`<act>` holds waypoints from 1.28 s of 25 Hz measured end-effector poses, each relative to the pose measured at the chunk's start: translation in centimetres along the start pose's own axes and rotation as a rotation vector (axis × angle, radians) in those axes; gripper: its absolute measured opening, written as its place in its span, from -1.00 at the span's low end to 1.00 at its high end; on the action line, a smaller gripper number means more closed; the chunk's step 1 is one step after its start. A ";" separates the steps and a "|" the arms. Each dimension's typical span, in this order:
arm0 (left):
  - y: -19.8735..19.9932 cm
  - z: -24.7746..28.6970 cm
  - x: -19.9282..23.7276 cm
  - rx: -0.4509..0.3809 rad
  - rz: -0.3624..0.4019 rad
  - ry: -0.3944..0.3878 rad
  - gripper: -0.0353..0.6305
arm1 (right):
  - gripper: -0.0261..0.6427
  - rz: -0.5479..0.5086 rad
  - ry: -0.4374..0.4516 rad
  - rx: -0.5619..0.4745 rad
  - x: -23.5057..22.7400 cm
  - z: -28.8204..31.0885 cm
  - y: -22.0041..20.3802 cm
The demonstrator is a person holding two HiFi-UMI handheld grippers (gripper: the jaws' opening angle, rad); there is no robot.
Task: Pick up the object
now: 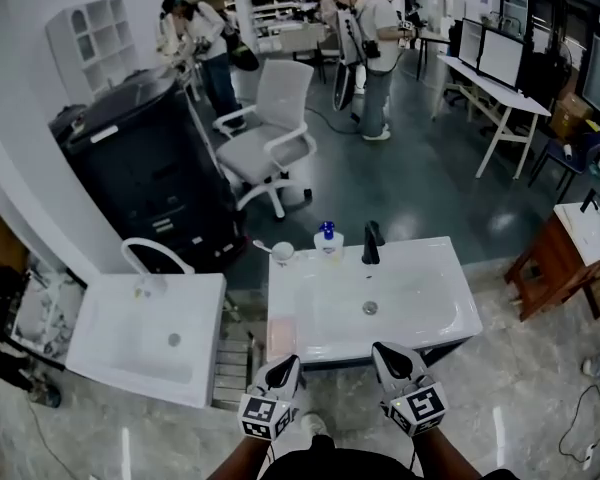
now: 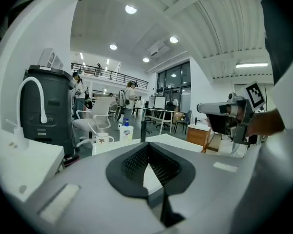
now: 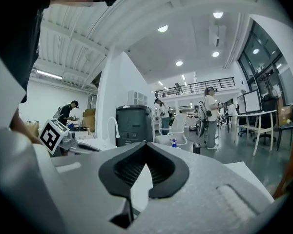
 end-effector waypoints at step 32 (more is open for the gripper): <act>-1.3 5.5 6.8 0.103 -0.046 0.134 -0.69 | -0.91 0.006 0.077 0.063 -3.9 10.6 -1.1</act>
Point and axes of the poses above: the fingertips, and each gripper's own axes: z forward along the fingers, x to its left, y out of its top, the point moved 10 cm from there along -z, backward along the fingers, and after that the axes turned 4 degrees about y, right-handed, at the moved point
